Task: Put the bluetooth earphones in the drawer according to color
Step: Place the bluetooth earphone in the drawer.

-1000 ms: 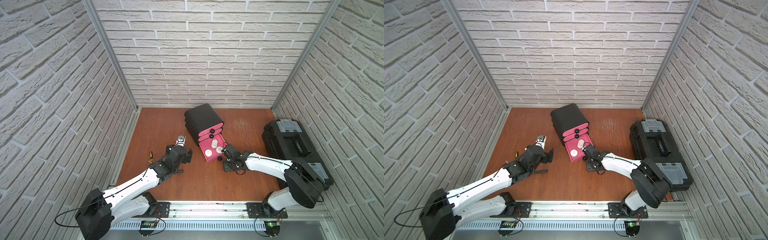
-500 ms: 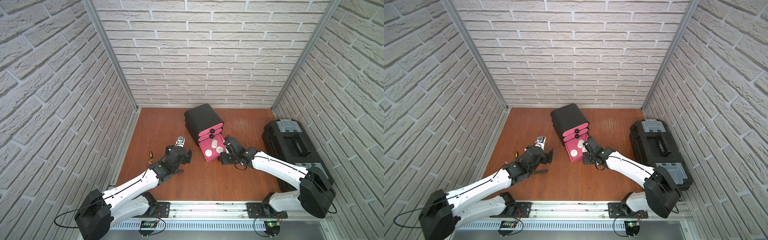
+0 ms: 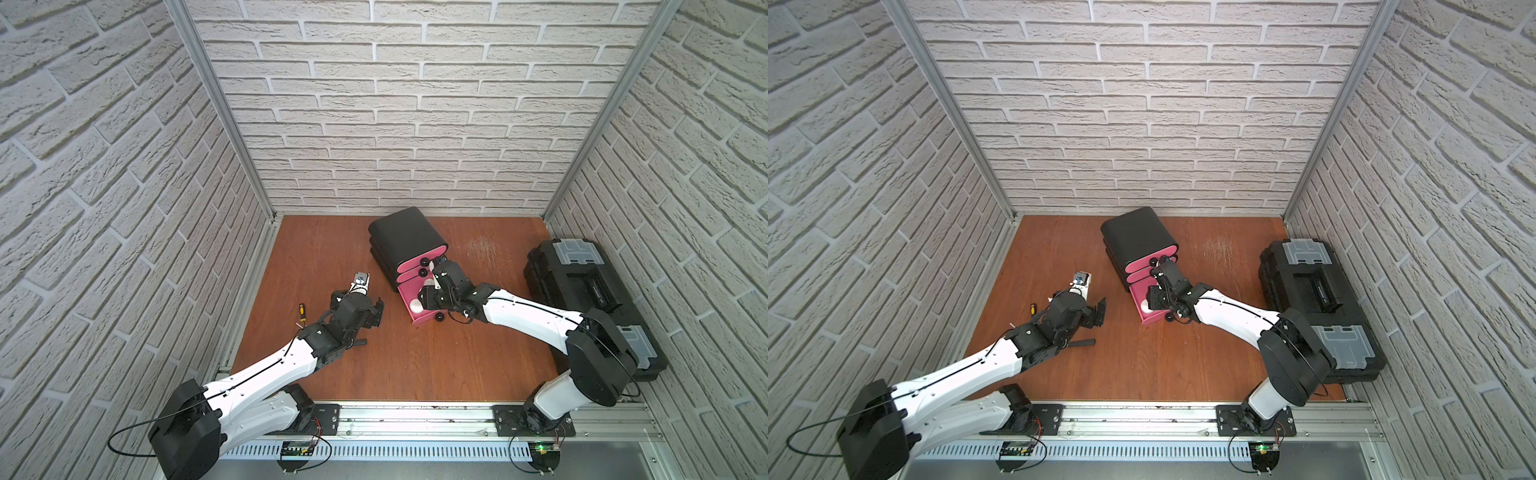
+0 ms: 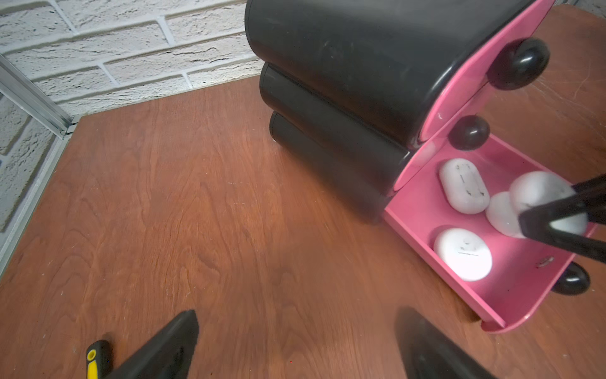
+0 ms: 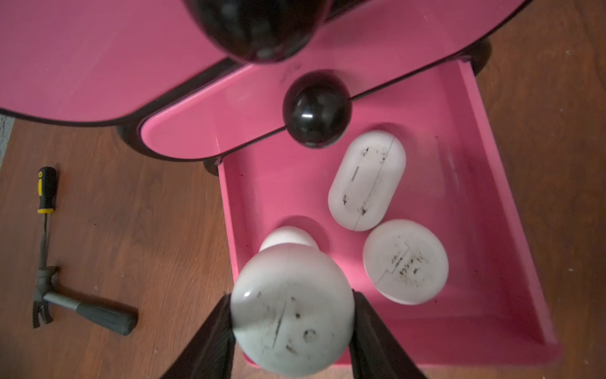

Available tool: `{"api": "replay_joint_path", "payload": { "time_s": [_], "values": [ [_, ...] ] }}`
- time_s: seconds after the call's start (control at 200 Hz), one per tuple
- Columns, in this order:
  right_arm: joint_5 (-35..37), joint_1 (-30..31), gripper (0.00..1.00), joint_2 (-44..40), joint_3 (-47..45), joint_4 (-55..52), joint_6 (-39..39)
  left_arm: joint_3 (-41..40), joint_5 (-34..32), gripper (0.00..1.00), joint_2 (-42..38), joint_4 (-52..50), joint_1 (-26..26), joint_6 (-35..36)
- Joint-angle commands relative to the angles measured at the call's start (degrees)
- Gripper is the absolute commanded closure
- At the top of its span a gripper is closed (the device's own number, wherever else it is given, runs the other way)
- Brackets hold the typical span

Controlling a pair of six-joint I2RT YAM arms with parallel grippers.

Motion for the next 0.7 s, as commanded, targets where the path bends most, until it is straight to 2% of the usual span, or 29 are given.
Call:
{"api": "replay_joint_path", "payload": {
  "time_s": [0.0,0.265,0.56,0.695],
  "values": [
    [1.4,0.4,0.57,1.9,1.3,7.3,0.9,-0.9,-0.3,0.02,-1.1,2.5,0.6,0.4],
    [1.9,0.5,0.56,7.7,2.4,13.7,1.1,-0.9,-0.2,0.02,-1.5,2.5,0.8,0.3],
    [2.5,0.7,0.51,11.0,4.2,14.3,1.9,-1.0,-0.1,0.02,-1.8,2.4,0.8,0.3],
    [3.1,0.8,0.40,10.3,2.8,14.6,2.2,-1.0,0.2,0.02,-1.7,2.5,0.8,0.2]
  ]
}}
